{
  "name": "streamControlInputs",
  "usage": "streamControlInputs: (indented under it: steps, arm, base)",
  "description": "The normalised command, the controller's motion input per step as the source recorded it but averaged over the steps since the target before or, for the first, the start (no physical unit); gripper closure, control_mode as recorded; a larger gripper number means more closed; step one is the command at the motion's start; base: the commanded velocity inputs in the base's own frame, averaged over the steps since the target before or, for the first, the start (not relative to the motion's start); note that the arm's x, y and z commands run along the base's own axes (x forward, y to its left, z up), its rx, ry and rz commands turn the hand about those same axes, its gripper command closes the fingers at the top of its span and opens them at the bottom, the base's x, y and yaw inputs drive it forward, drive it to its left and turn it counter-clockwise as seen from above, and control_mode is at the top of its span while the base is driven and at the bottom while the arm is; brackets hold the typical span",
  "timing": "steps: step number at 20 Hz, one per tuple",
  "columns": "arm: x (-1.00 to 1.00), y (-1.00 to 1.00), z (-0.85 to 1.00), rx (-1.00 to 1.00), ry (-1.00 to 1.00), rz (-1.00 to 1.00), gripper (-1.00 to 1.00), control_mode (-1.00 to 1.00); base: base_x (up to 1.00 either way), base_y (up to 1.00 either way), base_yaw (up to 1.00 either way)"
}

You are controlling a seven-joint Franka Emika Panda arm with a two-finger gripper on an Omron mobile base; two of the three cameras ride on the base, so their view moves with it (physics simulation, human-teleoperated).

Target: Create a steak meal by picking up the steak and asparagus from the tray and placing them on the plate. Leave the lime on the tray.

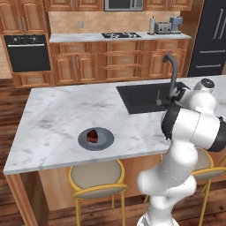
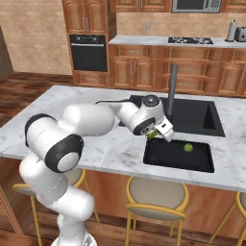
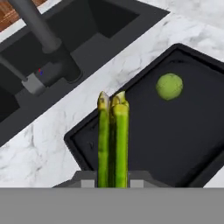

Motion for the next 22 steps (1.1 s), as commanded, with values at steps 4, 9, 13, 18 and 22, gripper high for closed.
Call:
streamControlInputs:
  steps: [4,9,13,18,22]
  arm:
    - [-0.29,0.99,0.88,0.00,0.01,0.17,1.00,-1.00]
    - [-0.31,1.00,0.73,0.00,0.10,0.27,1.00,-1.00]
    - [-0.19,1.00,0.57,0.00,0.17,0.31,1.00,-1.00]
    - [-0.02,1.00,0.27,0.03,0.17,0.33,1.00,-1.00]
    - [-0.01,1.00,-0.02,0.10,0.16,0.35,1.00,-1.00]
  base:
    - [0.00,0.00,0.00]
    - [0.00,0.00,0.00]
    - [0.00,0.00,0.00]
    - [0.00,0.00,0.00]
    - [0.00,0.00,0.00]
